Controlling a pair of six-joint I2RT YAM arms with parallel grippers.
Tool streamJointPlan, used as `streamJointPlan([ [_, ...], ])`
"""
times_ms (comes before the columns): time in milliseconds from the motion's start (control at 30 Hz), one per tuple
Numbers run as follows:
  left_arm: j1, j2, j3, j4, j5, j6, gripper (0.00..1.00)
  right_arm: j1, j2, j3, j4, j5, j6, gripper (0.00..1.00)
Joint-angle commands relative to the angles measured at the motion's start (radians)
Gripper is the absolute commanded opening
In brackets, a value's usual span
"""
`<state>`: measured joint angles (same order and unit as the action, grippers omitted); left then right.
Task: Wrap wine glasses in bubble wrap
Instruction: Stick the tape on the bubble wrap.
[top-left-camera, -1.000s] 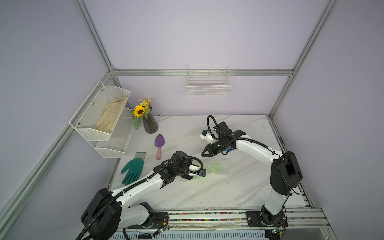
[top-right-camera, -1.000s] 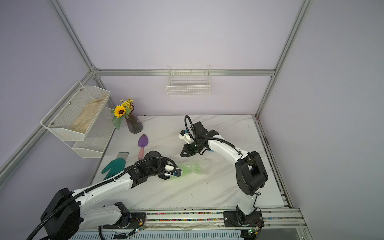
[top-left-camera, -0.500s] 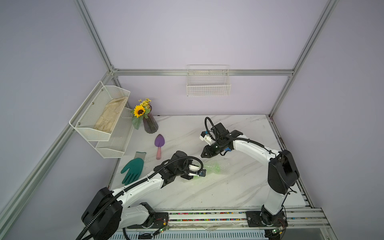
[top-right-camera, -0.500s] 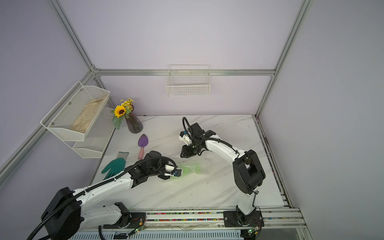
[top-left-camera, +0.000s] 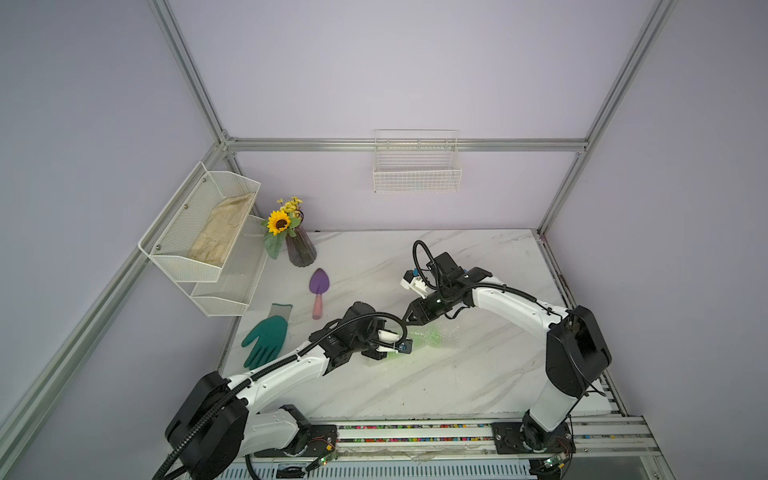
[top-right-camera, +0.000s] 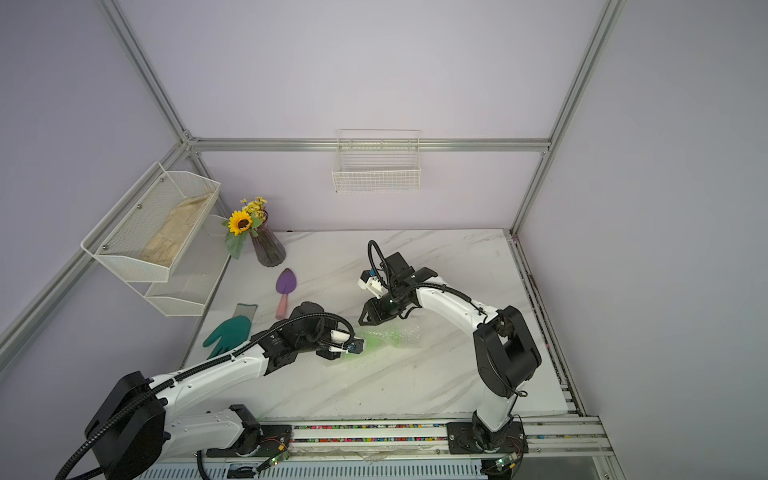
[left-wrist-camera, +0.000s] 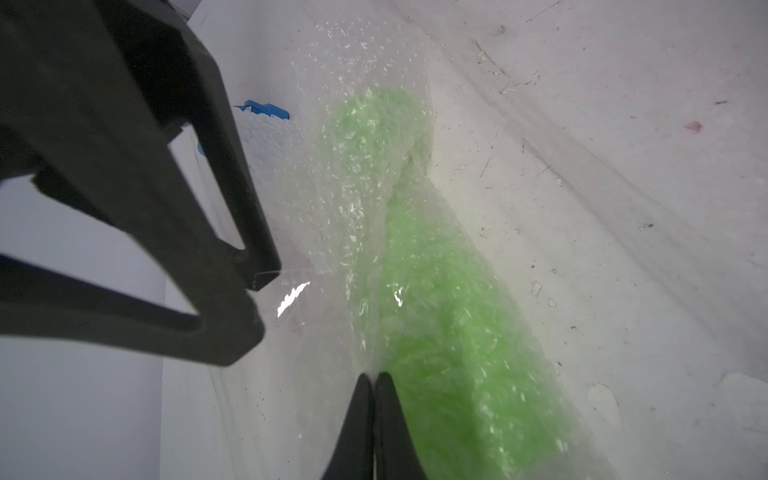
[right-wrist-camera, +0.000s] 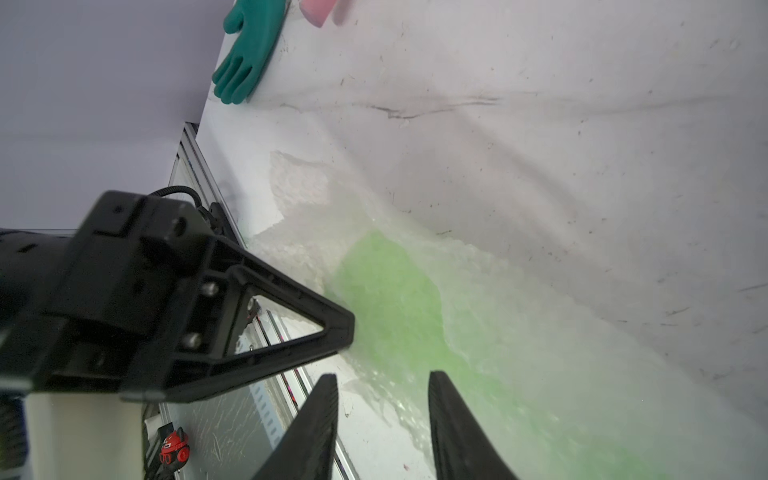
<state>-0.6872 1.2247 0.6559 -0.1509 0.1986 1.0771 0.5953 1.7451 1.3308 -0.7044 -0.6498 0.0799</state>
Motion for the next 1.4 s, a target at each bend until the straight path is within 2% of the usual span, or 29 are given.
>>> streamJointPlan([
  [0, 0.005, -0.003, -0.007, 0.017, 0.022, 0.010, 0.00, 0.004, -0.001, -0.003, 0.009, -0.028, -0.034, 0.35],
  [133, 0.005, 0.002, -0.006, 0.017, 0.022, 0.010, 0.00, 0.005, 0.006, 0.008, 0.007, -0.027, -0.039, 0.24],
  [267, 0.005, 0.004, -0.006, 0.017, 0.022, 0.010, 0.00, 0.004, 0.013, 0.027, 0.005, -0.031, -0.040, 0.02],
  [300, 0.005, 0.004, -0.006, 0.017, 0.021, 0.010, 0.00, 0.004, 0.016, 0.031, 0.003, -0.033, -0.039, 0.00],
  [467, 0.005, 0.002, -0.007, 0.017, 0.025, 0.012, 0.00, 0.005, 0.020, 0.047, 0.027, 0.005, -0.016, 0.00],
  [767, 0.004, 0.010, -0.006, 0.012, 0.024, 0.017, 0.00, 0.039, 0.114, 0.094, -0.008, 0.091, -0.024, 0.00],
  [1067, 0.005, 0.024, -0.002, 0.011, 0.021, 0.017, 0.00, 0.108, 0.171, 0.105, -0.059, 0.312, -0.062, 0.00],
  [1167, 0.006, 0.021, -0.003, 0.009, 0.019, 0.017, 0.00, 0.121, 0.161, 0.123, -0.072, 0.376, -0.064, 0.22],
  [1233, 0.005, 0.018, -0.002, 0.009, 0.019, 0.017, 0.00, 0.120, 0.142, 0.148, -0.082, 0.420, -0.057, 0.31],
  [1367, 0.005, 0.016, -0.003, 0.007, 0.021, 0.018, 0.00, 0.121, 0.094, 0.193, -0.111, 0.461, -0.032, 0.38],
])
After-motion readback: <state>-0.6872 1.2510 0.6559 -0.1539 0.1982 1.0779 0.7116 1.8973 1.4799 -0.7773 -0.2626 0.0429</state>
